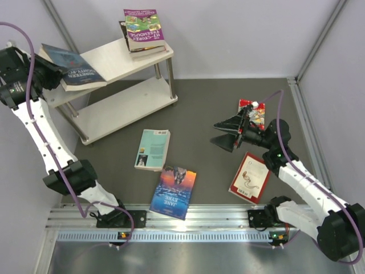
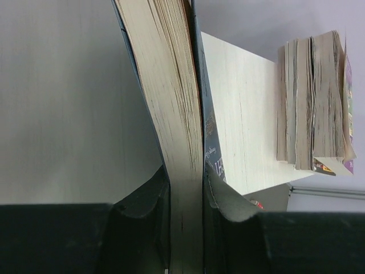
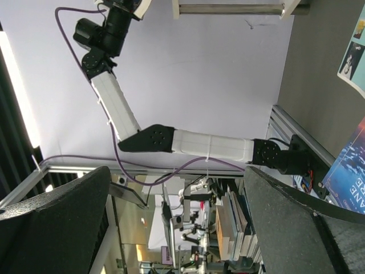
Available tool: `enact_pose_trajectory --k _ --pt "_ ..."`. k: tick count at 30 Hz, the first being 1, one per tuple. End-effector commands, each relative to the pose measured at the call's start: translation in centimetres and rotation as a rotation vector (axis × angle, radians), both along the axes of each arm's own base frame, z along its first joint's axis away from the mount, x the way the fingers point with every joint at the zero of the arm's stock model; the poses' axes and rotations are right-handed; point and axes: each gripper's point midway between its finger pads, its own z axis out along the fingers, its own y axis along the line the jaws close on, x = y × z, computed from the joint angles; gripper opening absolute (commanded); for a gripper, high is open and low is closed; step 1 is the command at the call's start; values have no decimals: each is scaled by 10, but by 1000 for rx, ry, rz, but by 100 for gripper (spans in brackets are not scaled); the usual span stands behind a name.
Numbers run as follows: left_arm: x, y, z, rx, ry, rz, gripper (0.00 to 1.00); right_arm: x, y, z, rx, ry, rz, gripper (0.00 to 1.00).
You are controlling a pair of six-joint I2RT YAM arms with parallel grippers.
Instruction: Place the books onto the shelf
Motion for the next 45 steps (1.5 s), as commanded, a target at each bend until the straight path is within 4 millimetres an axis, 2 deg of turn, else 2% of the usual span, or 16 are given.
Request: enact_pose_trajectory --k 1,4,9,10,11,14,15,20,24,25,27,28,30,40,43,45 --pt "2 21 0 108 6 37 10 -2 -1 2 2 -45 11 100" --pt "2 24 -7 110 34 46 22 0 0 0 0 -35 10 100" --pt "-4 37 -21 132 109 114 50 0 0 -1 -6 -35 12 100" --pt "-8 39 -27 131 140 132 59 0 0 -2 -8 -35 12 100" --pt "-11 43 -29 135 158 153 74 -1 0 -2 -11 -39 13 100" --pt "-21 53 -34 157 210 220 87 -4 -1 -7 -25 -32 16 100" --pt "-24 56 -34 166 222 238 99 -5 -1 -7 -25 -32 16 100" --pt "-44 70 -32 213 267 345 99 -7 -2 -11 -31 -29 17 100" --pt "-58 70 -15 243 245 394 99 -5 -1 -20 -88 -29 17 100" --pt "-61 69 -11 244 235 398 99 -4 -1 -15 -109 -48 18 100" --pt "-79 63 -2 252 230 427 98 -2 0 -30 -197 -54 25 100" --pt "-92 57 7 267 214 444 98 -2 1 -28 -210 -68 27 100" --pt "-103 52 3 266 229 450 99 -2 1 -35 -225 -60 28 100" --pt "-139 -6 21 233 137 361 98 -22 8 -119 -428 70 91 100" --pt "-144 -31 15 197 118 283 97 -29 9 -152 -567 107 124 100" --pt "-140 -46 -11 165 157 225 97 -42 11 -177 -652 170 177 100"
